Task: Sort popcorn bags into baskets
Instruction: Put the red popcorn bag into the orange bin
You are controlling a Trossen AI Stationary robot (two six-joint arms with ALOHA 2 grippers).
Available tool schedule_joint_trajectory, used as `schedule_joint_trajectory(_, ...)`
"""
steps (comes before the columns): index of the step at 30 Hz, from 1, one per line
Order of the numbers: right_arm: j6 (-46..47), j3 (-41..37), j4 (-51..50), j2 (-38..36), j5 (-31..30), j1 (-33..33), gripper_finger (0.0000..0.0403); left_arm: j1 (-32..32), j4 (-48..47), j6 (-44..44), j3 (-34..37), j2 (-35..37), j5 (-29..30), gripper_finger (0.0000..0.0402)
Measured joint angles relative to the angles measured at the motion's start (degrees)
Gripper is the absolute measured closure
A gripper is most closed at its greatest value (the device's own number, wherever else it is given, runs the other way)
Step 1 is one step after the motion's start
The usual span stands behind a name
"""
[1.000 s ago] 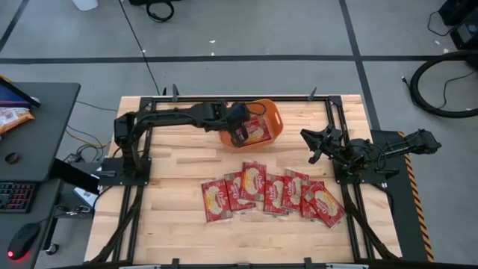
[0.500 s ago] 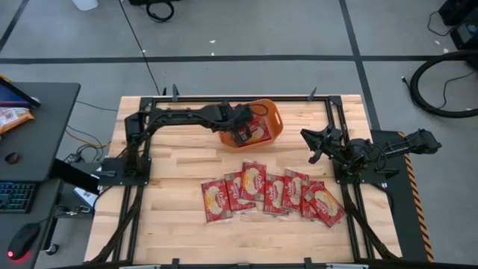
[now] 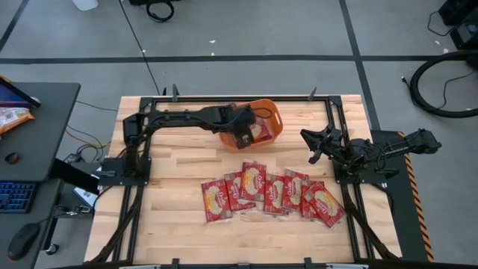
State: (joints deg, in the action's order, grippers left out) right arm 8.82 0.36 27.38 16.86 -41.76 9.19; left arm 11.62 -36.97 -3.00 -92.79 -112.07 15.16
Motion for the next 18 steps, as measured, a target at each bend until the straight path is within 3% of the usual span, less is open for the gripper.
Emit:
schedule_joint_trajectory(4, 0.00, 0.00, 0.00, 0.00, 0.00, 0.00, 0.0341, -5.32, 1.65, -13.48, -0.10, 0.74, -6.49, 0.0279)
schedule_joint_trajectory(11, 0.00, 0.00, 0.00, 0.00, -0.09, 0.00, 0.0341, -14.34, 2.38, -31.03, 5.08, -0.57, -7.25, 0.0278)
schedule_joint_trajectory(14, 0.00, 0.00, -0.02, 0.00, -0.20, 0.00, 0.0341, -17.25, 5.56, -36.57, 8.90, -0.60, -5.43, 0.0277)
schedule_joint_trajectory(18, 0.00, 0.00, -0.01, 0.00, -0.20, 0.00, 0.0341, -20.50, 10.41, -45.09, 14.12, -0.62, 1.39, 0.0264)
